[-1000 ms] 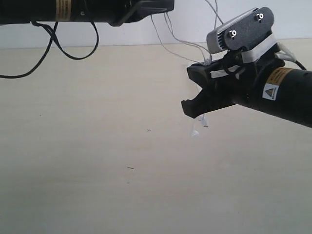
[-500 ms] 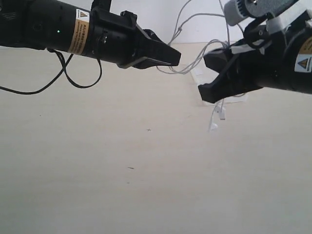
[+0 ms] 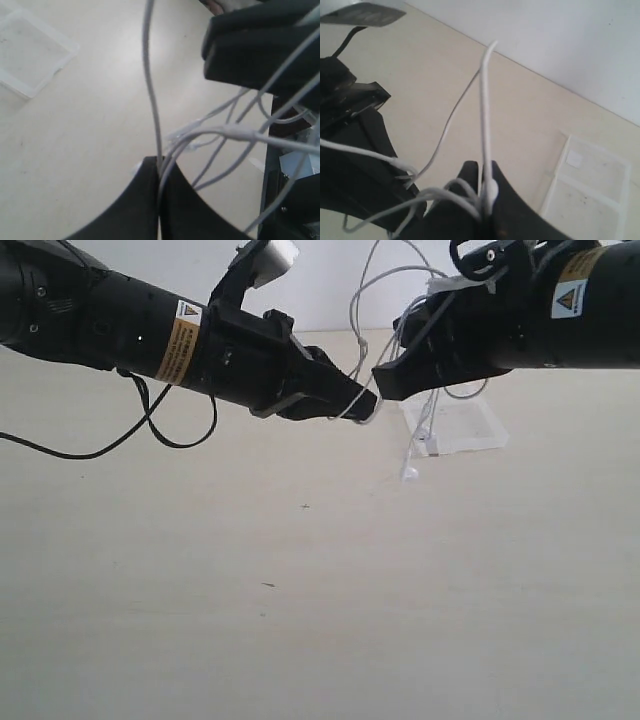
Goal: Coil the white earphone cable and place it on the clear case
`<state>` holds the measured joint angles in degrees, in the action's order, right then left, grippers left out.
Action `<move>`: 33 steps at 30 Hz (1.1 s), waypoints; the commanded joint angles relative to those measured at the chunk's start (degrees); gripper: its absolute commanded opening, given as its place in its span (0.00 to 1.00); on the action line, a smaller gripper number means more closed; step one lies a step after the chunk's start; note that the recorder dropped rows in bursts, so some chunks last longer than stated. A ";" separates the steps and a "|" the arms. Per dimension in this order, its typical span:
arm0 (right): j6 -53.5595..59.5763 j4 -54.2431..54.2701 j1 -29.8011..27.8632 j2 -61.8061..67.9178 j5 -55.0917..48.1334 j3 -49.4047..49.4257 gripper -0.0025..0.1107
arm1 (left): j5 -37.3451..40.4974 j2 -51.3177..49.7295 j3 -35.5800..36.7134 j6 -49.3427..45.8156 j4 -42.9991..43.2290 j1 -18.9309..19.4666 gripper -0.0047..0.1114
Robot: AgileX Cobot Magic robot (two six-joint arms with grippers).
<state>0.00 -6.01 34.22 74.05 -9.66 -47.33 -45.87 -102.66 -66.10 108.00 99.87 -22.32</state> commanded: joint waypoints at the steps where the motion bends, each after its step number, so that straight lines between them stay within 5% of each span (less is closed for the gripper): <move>1: 0.31 0.16 -0.23 2.34 -0.29 -1.02 0.02 | -0.59 0.06 -0.48 0.00 0.08 0.16 0.04; 9: 0.31 0.10 -0.23 2.85 -2.26 -1.02 0.02 | -0.59 0.06 -0.48 0.30 0.08 0.16 0.05; 18: 0.31 -0.12 -0.23 2.85 -5.08 -1.02 0.02 | -1.06 0.06 -0.48 1.27 0.08 0.16 0.39; 33: 0.41 -0.59 -0.23 2.85 -12.85 -1.02 0.02 | -2.95 1.44 -0.48 3.44 0.08 0.16 0.53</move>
<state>0.30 -6.03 34.22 76.78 -21.39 -47.90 -48.05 -102.72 -66.10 111.14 100.15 -22.32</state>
